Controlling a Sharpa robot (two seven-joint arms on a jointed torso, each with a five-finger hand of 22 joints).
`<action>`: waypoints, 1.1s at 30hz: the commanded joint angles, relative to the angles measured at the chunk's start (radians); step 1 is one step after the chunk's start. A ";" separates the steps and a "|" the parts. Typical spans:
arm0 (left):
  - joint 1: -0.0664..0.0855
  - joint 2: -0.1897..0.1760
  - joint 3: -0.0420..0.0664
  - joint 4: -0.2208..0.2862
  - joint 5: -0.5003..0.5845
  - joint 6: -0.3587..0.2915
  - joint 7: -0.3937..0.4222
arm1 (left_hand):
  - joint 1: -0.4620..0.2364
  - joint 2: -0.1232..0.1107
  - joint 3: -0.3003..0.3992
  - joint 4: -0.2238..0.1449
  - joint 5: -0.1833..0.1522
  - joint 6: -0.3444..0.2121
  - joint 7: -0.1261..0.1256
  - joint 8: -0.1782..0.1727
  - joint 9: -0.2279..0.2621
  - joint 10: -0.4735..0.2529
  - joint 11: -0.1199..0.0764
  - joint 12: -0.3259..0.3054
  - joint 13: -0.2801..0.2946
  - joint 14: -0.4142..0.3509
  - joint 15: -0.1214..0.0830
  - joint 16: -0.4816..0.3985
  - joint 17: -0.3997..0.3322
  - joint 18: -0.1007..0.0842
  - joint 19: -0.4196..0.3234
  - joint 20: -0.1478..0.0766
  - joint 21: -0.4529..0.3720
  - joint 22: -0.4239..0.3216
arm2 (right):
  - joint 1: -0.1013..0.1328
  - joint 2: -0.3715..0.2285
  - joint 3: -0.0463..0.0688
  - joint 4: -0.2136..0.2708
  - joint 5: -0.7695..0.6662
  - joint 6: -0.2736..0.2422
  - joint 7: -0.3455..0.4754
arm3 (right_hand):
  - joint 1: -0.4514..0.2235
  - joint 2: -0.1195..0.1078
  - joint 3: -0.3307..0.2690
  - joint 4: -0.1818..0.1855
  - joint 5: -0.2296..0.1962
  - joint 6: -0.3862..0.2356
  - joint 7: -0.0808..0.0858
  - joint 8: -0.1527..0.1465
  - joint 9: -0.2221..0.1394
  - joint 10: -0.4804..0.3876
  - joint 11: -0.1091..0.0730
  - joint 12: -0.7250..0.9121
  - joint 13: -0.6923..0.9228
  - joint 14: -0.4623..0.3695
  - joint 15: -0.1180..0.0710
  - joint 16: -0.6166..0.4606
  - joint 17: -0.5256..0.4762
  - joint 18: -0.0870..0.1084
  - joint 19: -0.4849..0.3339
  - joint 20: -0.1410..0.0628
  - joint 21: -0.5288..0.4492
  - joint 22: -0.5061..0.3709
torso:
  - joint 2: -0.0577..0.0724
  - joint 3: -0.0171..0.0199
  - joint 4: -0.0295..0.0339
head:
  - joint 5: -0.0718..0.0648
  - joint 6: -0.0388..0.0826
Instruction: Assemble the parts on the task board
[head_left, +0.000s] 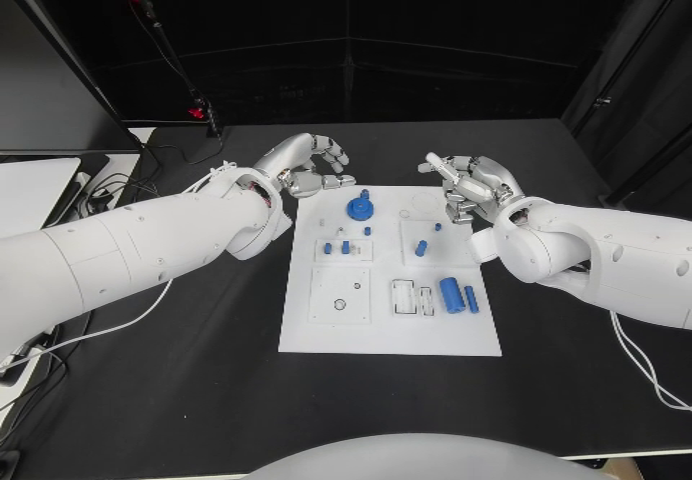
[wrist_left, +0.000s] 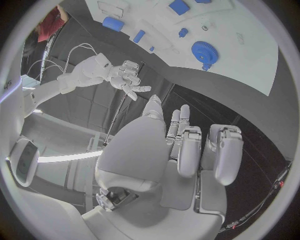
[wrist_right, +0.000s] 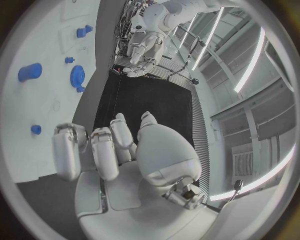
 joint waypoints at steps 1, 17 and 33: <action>-0.017 0.027 0.001 -0.045 -0.216 -0.033 0.144 | 0.024 -0.029 0.030 0.003 -0.029 0.050 -0.013 -0.059 -0.057 0.044 -0.010 -0.025 -0.075 0.105 -0.012 0.001 0.263 -0.006 0.104 -0.003 0.003 0.263 | 0.002 0.006 0.001 -0.009 -0.109 -0.055 0.074 | 0.017 0.000 -0.001 -0.001 0.003 -0.009 0.070 0.007 -0.001 -0.225 0.000 -0.135 -0.180 0.104 0.001 0.002 0.263 0.017 -0.002 -0.002 -0.002 0.192 | 0.001 -0.0003 -0.0022 | -0.004 0.011; -0.068 0.156 0.001 -0.217 -0.624 0.063 0.146 | 0.073 -0.095 0.231 -0.002 -0.185 0.252 -0.082 -0.257 -0.201 0.169 -0.021 -0.156 -0.326 0.105 -0.032 0.001 0.263 -0.006 0.104 -0.025 0.003 0.263 | 0.002 0.024 0.000 -0.025 -0.123 -0.065 0.085 | 0.016 0.008 -0.010 0.001 0.004 -0.007 0.068 0.015 0.000 -0.387 -0.003 -0.261 -0.377 0.104 -0.003 0.002 0.263 0.017 0.000 -0.005 -0.002 0.191 | 0.001 0.0009 -0.0063 | -0.004 0.025; -0.073 0.200 0.002 -0.270 -0.738 0.087 0.066 | 0.127 -0.110 0.279 -0.005 -0.186 0.281 -0.082 -0.303 -0.230 0.160 -0.039 -0.210 -0.348 0.105 -0.051 0.001 0.263 -0.006 0.104 -0.039 0.003 0.263 | 0.002 0.030 0.000 -0.031 -0.117 -0.059 0.078 | 0.009 0.012 -0.014 0.001 0.004 -0.008 0.068 0.015 -0.001 -0.384 -0.003 -0.262 -0.388 0.104 -0.003 0.002 0.263 0.017 0.000 -0.006 -0.002 0.191 | -0.001 0.0015 -0.0048 | -0.006 0.022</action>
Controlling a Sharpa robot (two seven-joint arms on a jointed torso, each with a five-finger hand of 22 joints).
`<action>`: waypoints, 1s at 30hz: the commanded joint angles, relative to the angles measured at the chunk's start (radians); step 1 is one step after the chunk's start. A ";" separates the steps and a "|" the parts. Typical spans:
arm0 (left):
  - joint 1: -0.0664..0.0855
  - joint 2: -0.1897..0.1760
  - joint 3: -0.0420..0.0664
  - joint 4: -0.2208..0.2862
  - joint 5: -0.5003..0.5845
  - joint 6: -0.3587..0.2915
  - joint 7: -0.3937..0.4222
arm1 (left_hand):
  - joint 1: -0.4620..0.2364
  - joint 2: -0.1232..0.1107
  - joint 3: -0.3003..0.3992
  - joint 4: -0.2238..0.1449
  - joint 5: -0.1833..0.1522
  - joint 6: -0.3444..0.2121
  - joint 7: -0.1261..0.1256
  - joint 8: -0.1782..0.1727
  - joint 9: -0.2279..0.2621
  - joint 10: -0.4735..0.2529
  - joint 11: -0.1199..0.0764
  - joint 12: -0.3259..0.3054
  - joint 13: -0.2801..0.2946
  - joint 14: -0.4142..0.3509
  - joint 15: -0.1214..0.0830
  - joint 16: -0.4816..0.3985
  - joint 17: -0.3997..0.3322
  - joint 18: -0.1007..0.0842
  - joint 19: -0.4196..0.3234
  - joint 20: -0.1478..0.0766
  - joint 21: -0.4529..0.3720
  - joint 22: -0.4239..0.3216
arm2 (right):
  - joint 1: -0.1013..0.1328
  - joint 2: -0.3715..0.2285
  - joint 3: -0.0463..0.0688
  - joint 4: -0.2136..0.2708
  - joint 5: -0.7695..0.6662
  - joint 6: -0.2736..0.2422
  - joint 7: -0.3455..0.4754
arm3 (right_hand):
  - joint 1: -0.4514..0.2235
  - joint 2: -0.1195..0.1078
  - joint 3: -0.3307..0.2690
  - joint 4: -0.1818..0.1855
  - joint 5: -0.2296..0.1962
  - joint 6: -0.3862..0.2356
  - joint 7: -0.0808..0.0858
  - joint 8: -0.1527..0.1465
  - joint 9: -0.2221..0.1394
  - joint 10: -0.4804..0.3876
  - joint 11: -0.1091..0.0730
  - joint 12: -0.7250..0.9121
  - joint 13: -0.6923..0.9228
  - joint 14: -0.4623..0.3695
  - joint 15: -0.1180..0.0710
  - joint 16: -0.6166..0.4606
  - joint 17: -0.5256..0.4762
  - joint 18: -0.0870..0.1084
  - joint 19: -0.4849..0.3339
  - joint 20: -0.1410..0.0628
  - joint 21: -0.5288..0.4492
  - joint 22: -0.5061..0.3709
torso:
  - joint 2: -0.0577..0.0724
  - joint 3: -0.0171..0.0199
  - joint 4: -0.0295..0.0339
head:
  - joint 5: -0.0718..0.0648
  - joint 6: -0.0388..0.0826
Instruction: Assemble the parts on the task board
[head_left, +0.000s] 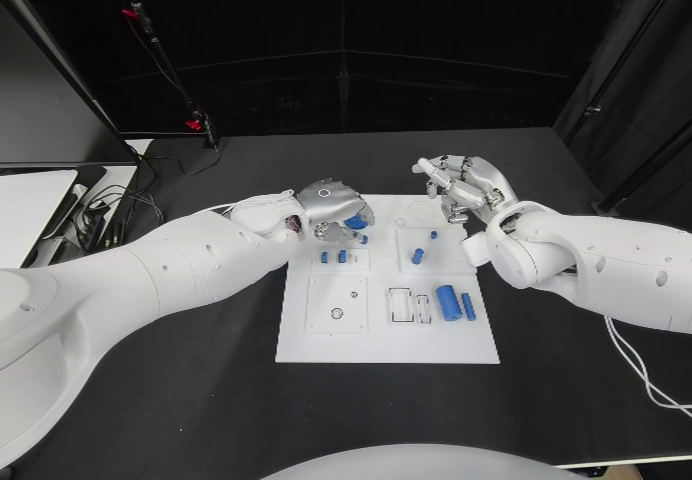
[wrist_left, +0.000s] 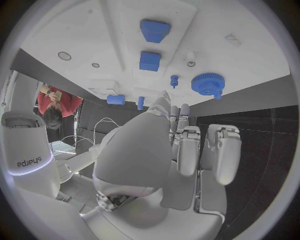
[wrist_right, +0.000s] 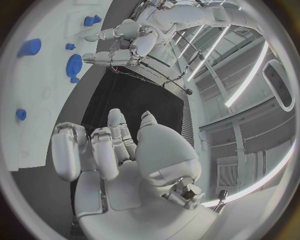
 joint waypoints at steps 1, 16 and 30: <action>0.001 0.008 0.001 -0.006 -0.061 0.028 -0.048 | 0.017 0.001 0.012 0.000 -0.003 0.003 0.003 -0.010 -0.005 -0.003 -0.010 -0.009 -0.001 0.105 -0.008 0.001 0.263 -0.007 0.104 -0.012 0.003 0.263 | 0.002 0.002 0.001 0.001 -0.004 -0.002 0.008 | -0.002 0.012 -0.005 -0.001 0.004 -0.006 0.066 0.006 -0.001 0.001 -0.002 -0.007 -0.001 0.104 -0.003 0.002 0.263 0.017 0.000 -0.006 -0.002 0.191 | 0.000 -0.0009 -0.0003 | 0.001 0.001; 0.000 0.043 0.001 -0.065 -0.144 0.102 -0.052 | 0.046 -0.004 0.047 0.000 -0.004 0.012 -0.009 -0.030 -0.018 -0.025 -0.041 -0.033 0.000 0.105 -0.033 0.001 0.263 -0.007 0.104 -0.023 0.003 0.263 | 0.002 0.006 0.001 0.002 -0.004 0.004 0.001 | -0.005 0.014 -0.007 -0.001 0.004 -0.007 0.066 0.006 -0.001 0.003 -0.002 -0.006 -0.006 0.104 -0.003 0.002 0.263 0.018 -0.005 -0.006 -0.006 0.188 | 0.001 -0.0004 -0.0005 | -0.003 -0.008; -0.006 0.058 0.001 -0.078 -0.176 0.118 -0.047 | 0.052 -0.003 0.058 0.000 -0.004 0.020 -0.011 -0.033 -0.020 -0.025 -0.048 -0.036 0.000 0.105 -0.041 0.001 0.263 -0.007 0.104 -0.025 0.003 0.263 | 0.002 0.013 0.001 -0.002 -0.003 0.007 -0.004 | -0.007 0.014 -0.008 -0.001 0.004 -0.007 0.066 0.006 -0.001 0.004 -0.002 -0.006 -0.008 0.104 -0.003 0.002 0.263 0.020 -0.009 -0.006 -0.009 0.185 | 0.002 -0.0015 -0.0013 | -0.006 -0.021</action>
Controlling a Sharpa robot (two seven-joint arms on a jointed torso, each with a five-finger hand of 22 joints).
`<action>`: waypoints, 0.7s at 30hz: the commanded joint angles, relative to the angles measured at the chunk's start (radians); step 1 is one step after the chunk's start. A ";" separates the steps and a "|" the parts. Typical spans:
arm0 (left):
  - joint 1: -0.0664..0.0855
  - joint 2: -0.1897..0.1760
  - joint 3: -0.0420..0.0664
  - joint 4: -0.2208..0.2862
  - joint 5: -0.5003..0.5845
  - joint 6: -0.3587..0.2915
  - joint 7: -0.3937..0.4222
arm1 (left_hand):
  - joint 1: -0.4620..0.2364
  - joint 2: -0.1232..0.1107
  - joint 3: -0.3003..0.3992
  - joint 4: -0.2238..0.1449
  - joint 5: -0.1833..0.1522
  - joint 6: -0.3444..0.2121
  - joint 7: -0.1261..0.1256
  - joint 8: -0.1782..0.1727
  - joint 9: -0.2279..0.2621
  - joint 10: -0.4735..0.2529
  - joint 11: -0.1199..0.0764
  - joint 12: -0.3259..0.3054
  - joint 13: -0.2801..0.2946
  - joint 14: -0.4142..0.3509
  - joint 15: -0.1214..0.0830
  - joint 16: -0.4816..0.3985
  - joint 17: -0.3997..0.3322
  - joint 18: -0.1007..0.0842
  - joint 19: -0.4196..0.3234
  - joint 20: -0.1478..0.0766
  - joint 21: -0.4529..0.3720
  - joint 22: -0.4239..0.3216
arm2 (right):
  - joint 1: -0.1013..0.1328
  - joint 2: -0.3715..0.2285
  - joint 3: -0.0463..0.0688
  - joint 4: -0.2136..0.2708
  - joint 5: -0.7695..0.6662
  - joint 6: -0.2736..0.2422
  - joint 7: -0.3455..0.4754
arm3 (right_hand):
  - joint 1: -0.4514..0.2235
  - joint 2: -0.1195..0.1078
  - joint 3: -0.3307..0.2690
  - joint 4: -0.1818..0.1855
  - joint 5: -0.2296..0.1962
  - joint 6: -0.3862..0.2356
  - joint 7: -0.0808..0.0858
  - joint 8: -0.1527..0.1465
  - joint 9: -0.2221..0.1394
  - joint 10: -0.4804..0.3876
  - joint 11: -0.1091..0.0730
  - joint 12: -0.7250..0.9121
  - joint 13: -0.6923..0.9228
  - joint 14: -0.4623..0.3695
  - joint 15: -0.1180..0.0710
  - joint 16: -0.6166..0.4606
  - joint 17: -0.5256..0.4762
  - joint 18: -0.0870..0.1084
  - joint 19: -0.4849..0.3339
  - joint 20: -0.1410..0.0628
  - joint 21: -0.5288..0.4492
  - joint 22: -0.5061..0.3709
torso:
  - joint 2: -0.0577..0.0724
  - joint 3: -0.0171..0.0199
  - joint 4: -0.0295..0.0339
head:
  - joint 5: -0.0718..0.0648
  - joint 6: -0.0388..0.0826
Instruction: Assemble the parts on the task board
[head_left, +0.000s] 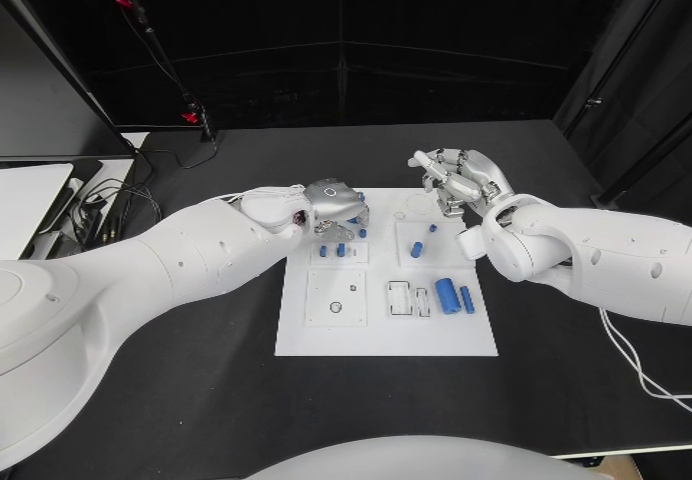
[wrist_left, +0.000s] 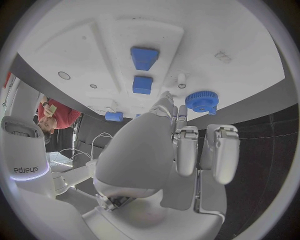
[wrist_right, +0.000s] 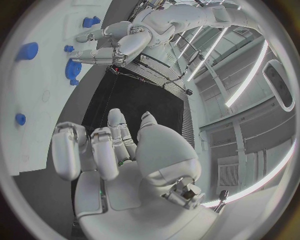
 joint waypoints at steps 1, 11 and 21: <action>0.000 0.007 0.001 -0.005 -0.027 0.010 -0.003 | 0.015 0.001 0.010 -0.002 -0.004 0.008 0.001 -0.008 -0.002 -0.001 -0.005 -0.005 0.000 0.105 -0.007 0.001 0.263 -0.007 0.104 -0.004 0.003 0.263 | 0.002 0.003 0.001 0.000 -0.003 0.006 0.001 | 0.003 0.005 -0.005 0.002 0.004 -0.007 0.066 0.006 -0.001 0.004 -0.002 -0.006 -0.002 0.104 -0.003 0.002 0.264 0.020 -0.005 -0.003 -0.005 0.185 | 0.000 -0.0008 -0.0014 | -0.002 -0.003; -0.005 0.020 0.001 -0.013 -0.028 -0.008 -0.014 | 0.022 0.015 0.029 0.001 -0.004 0.005 0.008 -0.017 -0.007 0.000 -0.002 -0.010 0.000 0.105 -0.007 0.001 0.263 -0.007 0.104 -0.007 0.003 0.263 | 0.002 0.007 0.001 -0.004 -0.003 0.011 -0.008 | 0.002 0.005 -0.005 0.002 0.004 -0.008 0.066 0.006 -0.001 0.004 -0.002 -0.006 -0.003 0.104 -0.003 0.002 0.264 0.021 -0.010 -0.003 -0.009 0.183 | -0.001 0.0008 0.0010 | -0.005 -0.008; -0.005 0.026 0.001 -0.016 -0.028 0.017 -0.023 | 0.032 0.023 0.048 -0.001 -0.002 0.003 0.008 -0.024 -0.012 0.000 -0.001 -0.014 -0.001 0.105 -0.004 0.001 0.263 -0.007 0.104 -0.008 0.003 0.263 | 0.002 0.011 0.001 -0.006 -0.003 0.016 -0.015 | 0.001 0.006 -0.006 0.002 0.005 -0.008 0.066 0.006 -0.001 0.005 -0.002 -0.006 -0.004 0.104 -0.003 0.002 0.264 0.022 -0.013 -0.003 -0.012 0.181 | -0.001 0.0006 0.0012 | -0.006 -0.011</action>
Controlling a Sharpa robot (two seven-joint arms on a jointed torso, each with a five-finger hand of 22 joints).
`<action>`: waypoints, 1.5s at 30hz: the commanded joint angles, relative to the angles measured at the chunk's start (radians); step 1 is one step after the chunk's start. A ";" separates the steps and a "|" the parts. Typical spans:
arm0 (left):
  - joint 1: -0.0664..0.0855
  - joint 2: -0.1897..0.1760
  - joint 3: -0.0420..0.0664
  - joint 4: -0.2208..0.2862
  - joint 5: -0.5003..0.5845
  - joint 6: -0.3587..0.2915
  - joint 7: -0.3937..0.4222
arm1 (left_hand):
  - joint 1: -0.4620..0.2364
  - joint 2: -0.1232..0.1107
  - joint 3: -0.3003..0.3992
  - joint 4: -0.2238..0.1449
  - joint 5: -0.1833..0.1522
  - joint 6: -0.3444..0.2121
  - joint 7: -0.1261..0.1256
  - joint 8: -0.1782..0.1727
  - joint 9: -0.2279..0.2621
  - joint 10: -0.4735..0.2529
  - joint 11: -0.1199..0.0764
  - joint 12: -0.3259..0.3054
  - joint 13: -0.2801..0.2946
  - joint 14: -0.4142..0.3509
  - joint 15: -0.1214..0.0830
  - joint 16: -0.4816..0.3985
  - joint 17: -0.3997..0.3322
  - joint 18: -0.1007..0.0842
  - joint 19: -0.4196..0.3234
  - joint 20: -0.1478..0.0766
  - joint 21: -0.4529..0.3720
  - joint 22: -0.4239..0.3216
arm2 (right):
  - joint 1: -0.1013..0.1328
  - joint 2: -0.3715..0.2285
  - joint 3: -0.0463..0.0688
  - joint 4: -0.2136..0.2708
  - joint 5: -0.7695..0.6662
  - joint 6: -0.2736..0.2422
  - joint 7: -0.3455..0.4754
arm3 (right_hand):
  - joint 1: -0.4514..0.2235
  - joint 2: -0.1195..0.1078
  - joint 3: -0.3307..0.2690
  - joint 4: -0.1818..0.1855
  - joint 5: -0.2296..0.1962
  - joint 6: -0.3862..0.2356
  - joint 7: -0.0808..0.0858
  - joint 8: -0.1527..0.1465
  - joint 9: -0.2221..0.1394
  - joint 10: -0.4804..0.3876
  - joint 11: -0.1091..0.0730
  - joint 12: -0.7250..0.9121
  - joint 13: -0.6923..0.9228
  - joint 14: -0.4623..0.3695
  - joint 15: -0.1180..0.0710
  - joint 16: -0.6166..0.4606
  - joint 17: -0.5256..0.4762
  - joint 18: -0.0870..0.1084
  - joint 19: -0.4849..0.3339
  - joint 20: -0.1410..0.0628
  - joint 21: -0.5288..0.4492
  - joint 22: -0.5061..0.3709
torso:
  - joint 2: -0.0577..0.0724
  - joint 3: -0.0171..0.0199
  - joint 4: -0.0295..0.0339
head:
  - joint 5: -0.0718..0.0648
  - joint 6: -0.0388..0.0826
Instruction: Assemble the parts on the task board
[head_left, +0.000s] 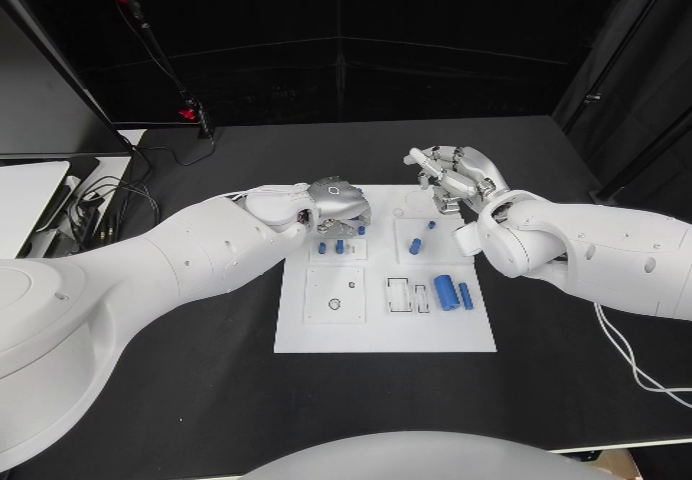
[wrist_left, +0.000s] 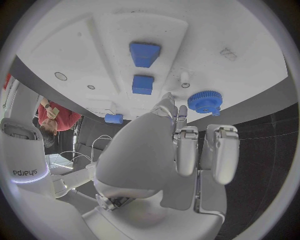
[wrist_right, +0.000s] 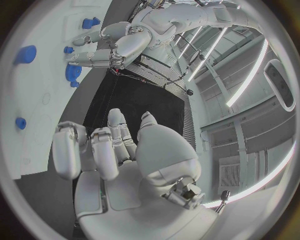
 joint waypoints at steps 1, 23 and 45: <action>0.001 0.003 0.001 0.000 -0.008 0.019 -0.013 | 0.008 0.006 0.009 0.001 -0.002 0.000 0.005 -0.005 -0.002 0.001 -0.001 -0.006 -0.001 0.105 -0.004 0.001 0.263 -0.007 0.104 -0.008 0.003 0.263 | 0.002 0.000 0.001 0.001 -0.003 0.011 -0.002 | 0.001 0.006 -0.006 0.002 0.005 -0.008 0.066 0.006 -0.002 0.005 -0.002 -0.006 -0.002 0.104 -0.003 0.002 0.263 0.006 -0.010 0.001 -0.006 0.181 | 0.000 0.0002 0.0010 | -0.001 -0.002; -0.001 0.015 0.001 -0.003 -0.008 0.043 -0.009 | 0.015 0.005 0.038 0.002 -0.005 0.026 0.000 -0.003 -0.002 0.026 -0.006 -0.008 -0.001 0.105 -0.005 0.001 0.263 -0.007 0.104 -0.009 0.003 0.263 | 0.002 0.000 0.001 0.005 0.032 0.014 -0.005 | 0.001 0.006 -0.006 0.001 0.005 -0.009 0.066 0.006 -0.002 0.005 -0.002 -0.006 -0.003 0.104 -0.003 0.002 0.263 0.007 -0.010 0.001 -0.007 0.180 | 0.000 0.0004 0.0002 | -0.004 -0.012; -0.004 0.019 0.001 -0.010 -0.008 0.054 -0.014 | 0.035 0.001 0.092 -0.004 -0.002 0.086 0.003 0.008 0.002 0.096 -0.009 -0.009 -0.001 0.105 -0.006 0.001 0.263 -0.007 0.104 -0.010 0.003 0.263 | 0.002 0.003 0.001 0.004 0.050 0.019 -0.007 | 0.000 0.007 -0.007 0.001 0.005 -0.009 0.066 0.006 -0.002 0.006 -0.002 -0.006 -0.005 0.104 -0.004 0.002 0.263 0.007 -0.013 0.001 -0.009 0.179 | 0.000 -0.0003 0.0009 | -0.005 -0.017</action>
